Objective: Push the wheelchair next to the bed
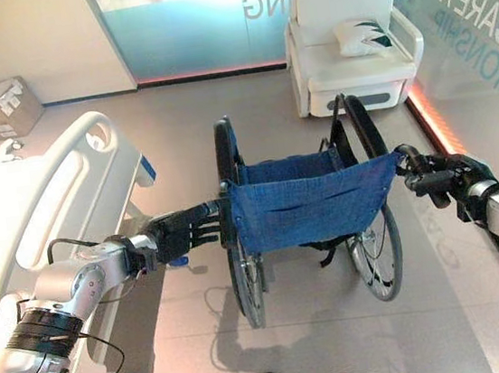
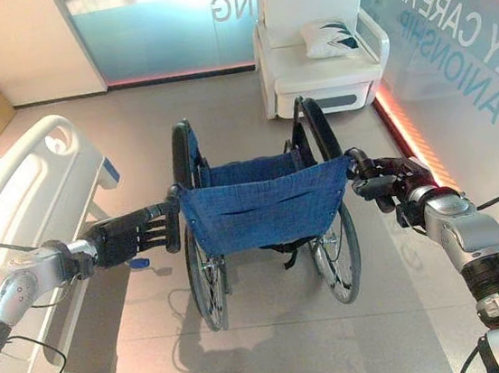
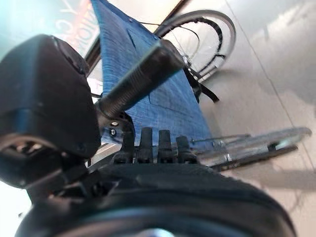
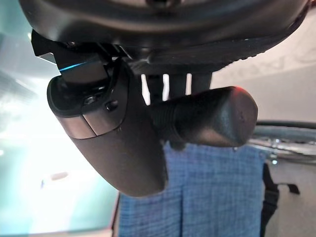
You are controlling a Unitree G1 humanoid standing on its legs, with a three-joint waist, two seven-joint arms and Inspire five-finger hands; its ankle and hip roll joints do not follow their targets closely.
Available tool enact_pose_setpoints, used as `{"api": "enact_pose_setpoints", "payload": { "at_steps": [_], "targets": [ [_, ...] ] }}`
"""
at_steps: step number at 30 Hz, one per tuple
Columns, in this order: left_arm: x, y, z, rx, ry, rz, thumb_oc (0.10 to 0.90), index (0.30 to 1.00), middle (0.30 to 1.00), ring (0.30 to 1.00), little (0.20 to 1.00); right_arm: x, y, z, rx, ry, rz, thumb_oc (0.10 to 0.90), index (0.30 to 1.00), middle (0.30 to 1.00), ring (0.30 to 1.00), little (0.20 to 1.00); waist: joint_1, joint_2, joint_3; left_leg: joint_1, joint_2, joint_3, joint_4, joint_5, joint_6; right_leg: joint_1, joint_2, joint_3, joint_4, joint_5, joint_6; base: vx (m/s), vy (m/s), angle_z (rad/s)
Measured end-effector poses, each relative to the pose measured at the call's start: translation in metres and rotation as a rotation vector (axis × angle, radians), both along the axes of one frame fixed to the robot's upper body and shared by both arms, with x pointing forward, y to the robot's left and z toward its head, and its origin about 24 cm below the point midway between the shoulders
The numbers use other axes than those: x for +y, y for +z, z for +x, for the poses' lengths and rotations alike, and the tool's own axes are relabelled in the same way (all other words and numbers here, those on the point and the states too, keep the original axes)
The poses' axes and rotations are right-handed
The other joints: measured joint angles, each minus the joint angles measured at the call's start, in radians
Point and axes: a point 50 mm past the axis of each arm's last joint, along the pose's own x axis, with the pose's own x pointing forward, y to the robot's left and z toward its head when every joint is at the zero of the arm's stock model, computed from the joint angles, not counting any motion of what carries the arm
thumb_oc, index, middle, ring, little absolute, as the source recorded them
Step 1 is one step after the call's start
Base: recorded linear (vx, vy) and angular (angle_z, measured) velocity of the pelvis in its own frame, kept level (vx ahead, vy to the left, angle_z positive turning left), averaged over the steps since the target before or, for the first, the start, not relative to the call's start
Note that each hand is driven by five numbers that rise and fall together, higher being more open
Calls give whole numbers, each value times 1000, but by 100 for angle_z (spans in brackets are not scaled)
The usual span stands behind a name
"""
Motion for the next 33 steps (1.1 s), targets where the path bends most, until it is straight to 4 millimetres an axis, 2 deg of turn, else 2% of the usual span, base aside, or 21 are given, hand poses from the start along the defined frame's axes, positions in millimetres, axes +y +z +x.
{"api": "enact_pose_setpoints", "payload": {
  "at_steps": [2,13,16,19,28,33],
  "targets": [
    [-1,2,6,-2,-38,79,800,900,900,900,900,1,-3,0,13,4,-4,400,300,300,300,300,-1,-3,-7,0,0,2,0,0,0,0,0,2,0,0,0,0,0,0],
    [0,7,13,16,-170,274,800,900,900,900,900,7,-5,2,26,25,-12,400,300,300,300,300,-5,-2,-15,2,1,21,0,0,0,-13,0,23,5,5,1,7,-3,-5],
    [-6,-2,10,65,-233,281,800,900,900,900,900,10,-6,4,25,34,-8,400,300,300,300,300,-13,-5,-16,2,1,24,0,0,1,-14,-1,26,5,6,1,14,-7,-4],
    [-29,-23,4,141,-325,218,800,900,900,900,900,17,-7,7,19,49,6,400,300,300,300,300,-30,-6,-17,2,1,27,0,0,1,-15,0,28,5,6,1,8,-3,-2],
    [-37,-34,9,138,-215,188,800,900,900,900,900,19,-14,8,32,32,2,400,300,300,300,300,-26,-5,-17,9,5,41,0,0,1,-16,2,33,8,9,1,2,-1,-1],
    [-44,-43,21,84,-40,155,800,900,900,900,900,27,-19,12,30,12,14,400,300,300,300,300,-25,-5,-18,10,5,45,0,1,2,-19,1,39,9,15,4,0,-6,-1]
  ]
}}
